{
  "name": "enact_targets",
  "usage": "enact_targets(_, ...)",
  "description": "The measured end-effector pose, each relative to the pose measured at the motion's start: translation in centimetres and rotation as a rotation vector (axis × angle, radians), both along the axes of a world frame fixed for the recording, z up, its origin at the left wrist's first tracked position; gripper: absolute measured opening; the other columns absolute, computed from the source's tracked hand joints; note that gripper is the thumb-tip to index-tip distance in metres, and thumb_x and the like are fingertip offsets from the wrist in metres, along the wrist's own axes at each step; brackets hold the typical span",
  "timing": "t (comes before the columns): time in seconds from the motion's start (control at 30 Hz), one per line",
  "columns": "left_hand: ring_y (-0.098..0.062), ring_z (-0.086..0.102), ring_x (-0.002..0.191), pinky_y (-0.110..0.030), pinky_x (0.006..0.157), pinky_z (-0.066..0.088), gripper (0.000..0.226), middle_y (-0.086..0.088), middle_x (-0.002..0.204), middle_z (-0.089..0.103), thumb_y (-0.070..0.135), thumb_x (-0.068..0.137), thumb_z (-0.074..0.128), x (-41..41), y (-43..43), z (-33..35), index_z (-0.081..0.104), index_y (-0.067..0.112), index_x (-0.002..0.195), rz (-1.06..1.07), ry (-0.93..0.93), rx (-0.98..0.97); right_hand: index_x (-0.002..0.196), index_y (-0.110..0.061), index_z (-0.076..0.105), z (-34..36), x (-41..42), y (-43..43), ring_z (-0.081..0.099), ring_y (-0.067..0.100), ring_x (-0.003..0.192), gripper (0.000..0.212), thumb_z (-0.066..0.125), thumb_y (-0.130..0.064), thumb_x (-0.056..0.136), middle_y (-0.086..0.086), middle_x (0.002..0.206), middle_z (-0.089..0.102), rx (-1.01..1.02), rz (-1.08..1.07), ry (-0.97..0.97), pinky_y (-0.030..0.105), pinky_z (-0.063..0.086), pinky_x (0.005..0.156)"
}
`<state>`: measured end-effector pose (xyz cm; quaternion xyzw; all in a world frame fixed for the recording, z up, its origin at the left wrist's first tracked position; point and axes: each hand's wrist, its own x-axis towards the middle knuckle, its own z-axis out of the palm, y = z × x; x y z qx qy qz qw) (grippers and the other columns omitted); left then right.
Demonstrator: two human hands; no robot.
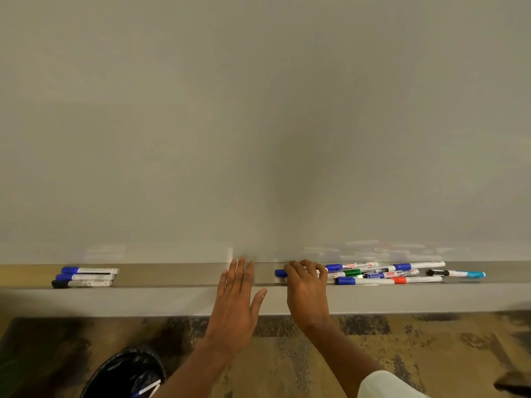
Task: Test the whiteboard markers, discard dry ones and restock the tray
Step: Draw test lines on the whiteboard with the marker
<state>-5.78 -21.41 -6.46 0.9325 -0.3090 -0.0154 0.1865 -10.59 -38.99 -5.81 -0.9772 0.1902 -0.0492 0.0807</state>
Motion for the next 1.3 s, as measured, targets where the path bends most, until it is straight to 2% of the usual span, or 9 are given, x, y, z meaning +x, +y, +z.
enact_targets(0.13,-0.008,-0.016,0.155,-0.032,0.124,-0.005,0.074,-0.001,0.171,0.004,0.068,0.103,0.001,-0.1,-0.3,-0.3,0.001,0.024,0.163,0.004,0.045,-0.01,0.106,-0.024,0.071,-1.0,0.5,-0.3,0.064,0.026,0.108,0.052,0.092,-0.02,0.059,0.0,0.108,0.073,0.012,0.014,-0.014,0.05,0.046,0.097)
enact_targets(0.27,-0.008,-0.023,0.154,-0.035,0.127,-0.007,0.087,0.004,0.17,-0.012,0.077,0.088,-0.02,-0.1,-0.5,0.0,-0.008,0.027,0.159,0.005,0.107,-0.016,0.106,-0.025,0.072,-1.8,1.1,-0.8,0.064,0.025,0.105,0.049,0.091,-0.02,0.062,-0.002,0.106,0.073,0.013,0.012,-0.011,0.049,0.045,0.097)
enact_targets(0.67,-0.005,-0.011,0.156,-0.028,0.125,-0.005,0.073,0.003,0.171,0.007,0.065,0.104,0.006,0.5,-0.1,-1.2,0.011,0.022,0.163,0.026,0.066,-0.049,0.112,-0.025,0.07,-3.6,2.1,-1.2,0.06,0.022,0.107,0.046,0.087,-0.017,0.07,-0.003,0.11,0.071,0.02,0.102,-0.123,0.045,0.044,0.099)
enact_targets(0.8,0.001,-0.017,0.153,-0.021,0.123,-0.013,0.071,0.009,0.168,0.0,0.067,0.102,0.004,0.5,-0.1,-1.0,0.007,0.027,0.16,0.048,0.085,-0.086,0.115,-0.022,0.068,-3.5,2.4,-0.5,0.058,0.021,0.109,0.044,0.083,-0.015,0.074,-0.002,0.111,0.069,0.039,0.169,-0.251,0.043,0.043,0.098)
enact_targets(0.93,0.007,-0.014,0.151,-0.026,0.124,-0.006,0.061,0.016,0.166,0.002,0.06,0.105,0.016,0.8,0.0,-0.4,0.011,0.031,0.158,0.093,0.112,-0.167,0.115,-0.019,0.069,-3.1,3.1,0.5,0.057,0.021,0.108,0.039,0.08,-0.013,0.078,0.0,0.111,0.069,0.055,0.191,-0.365,0.043,0.045,0.096)
enact_targets(1.0,0.012,-0.012,0.15,-0.022,0.122,-0.004,0.055,0.024,0.163,-0.002,0.054,0.108,0.022,1.0,0.0,0.1,0.01,0.034,0.158,0.127,0.156,-0.229,0.115,-0.017,0.069,-2.6,3.5,1.2,0.058,0.022,0.108,0.037,0.077,-0.008,0.08,0.001,0.111,0.069,0.076,0.186,-0.426,0.043,0.046,0.094)
enact_targets(1.07,0.012,-0.006,0.15,-0.023,0.124,0.004,0.053,0.025,0.163,0.003,0.048,0.11,0.03,1.1,0.1,0.9,0.012,0.036,0.158,0.175,0.194,-0.304,0.115,-0.015,0.069,-1.9,3.8,2.0,0.058,0.022,0.108,0.03,0.069,-0.006,0.086,0.002,0.11,0.069,0.1,0.185,-0.491,0.042,0.045,0.093)
enact_targets(1.2,-0.001,0.023,0.149,-0.026,0.12,0.026,0.054,0.017,0.161,0.028,0.049,0.104,0.035,1.4,0.1,2.9,0.025,0.038,0.156,0.258,0.24,-0.45,0.115,-0.013,0.066,0.2,4.2,3.8,0.055,0.021,0.11,0.028,0.049,-0.016,0.094,0.005,0.111,0.068,0.172,0.187,-0.617,0.041,0.044,0.094)
enact_targets(1.3,0.005,0.039,0.141,-0.016,0.114,0.032,0.051,0.018,0.155,0.044,0.046,0.105,0.038,1.7,0.2,4.7,0.035,0.035,0.155,0.285,0.274,-0.559,0.12,-0.014,0.061,2.1,4.5,4.9,0.052,0.019,0.114,0.027,0.048,-0.016,0.096,0.004,0.115,0.066,0.246,0.185,-0.698,0.036,0.039,0.099)
